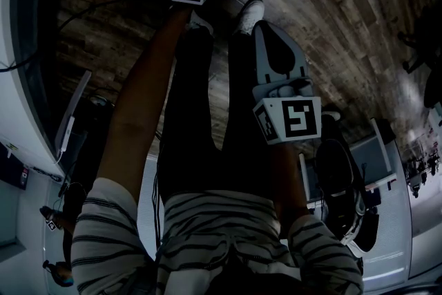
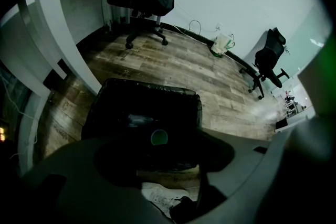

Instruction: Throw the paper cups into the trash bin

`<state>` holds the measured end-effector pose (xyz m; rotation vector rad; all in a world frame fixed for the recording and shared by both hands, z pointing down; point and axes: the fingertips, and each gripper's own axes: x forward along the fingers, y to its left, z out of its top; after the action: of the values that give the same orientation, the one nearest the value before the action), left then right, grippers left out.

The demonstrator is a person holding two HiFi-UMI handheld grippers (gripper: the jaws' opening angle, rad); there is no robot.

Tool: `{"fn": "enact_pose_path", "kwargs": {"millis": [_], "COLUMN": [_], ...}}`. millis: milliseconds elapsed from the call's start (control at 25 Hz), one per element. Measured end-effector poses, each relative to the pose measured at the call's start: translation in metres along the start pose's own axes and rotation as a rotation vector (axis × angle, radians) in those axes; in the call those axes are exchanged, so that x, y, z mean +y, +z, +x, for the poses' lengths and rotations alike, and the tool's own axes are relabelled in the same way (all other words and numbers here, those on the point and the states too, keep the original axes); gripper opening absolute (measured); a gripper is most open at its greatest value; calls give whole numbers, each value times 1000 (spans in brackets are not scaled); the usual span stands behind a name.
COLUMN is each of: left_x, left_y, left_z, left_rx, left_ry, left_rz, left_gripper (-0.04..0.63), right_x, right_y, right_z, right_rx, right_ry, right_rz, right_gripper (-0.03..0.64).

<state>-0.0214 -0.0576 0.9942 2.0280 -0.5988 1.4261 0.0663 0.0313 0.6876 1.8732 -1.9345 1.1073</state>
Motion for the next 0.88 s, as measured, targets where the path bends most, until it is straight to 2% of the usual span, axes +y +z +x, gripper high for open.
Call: {"fn": "enact_pose_path", "kwargs": {"millis": [680,880], "left_x": [-3,-6], "left_y": [8,18], "left_z": [-21,-37], "left_rx": [-16,-54], "left_ry": [20,22], "left_rz": [-26,-47], "left_gripper": [282,267], "right_x": [-1,-1], "right_y": [10,19], "right_z": [-9,-18], "right_rx": [-18,-28], "right_ry": [-14,-20], "right_rz": [5,2], "right_gripper": [15,15]}}
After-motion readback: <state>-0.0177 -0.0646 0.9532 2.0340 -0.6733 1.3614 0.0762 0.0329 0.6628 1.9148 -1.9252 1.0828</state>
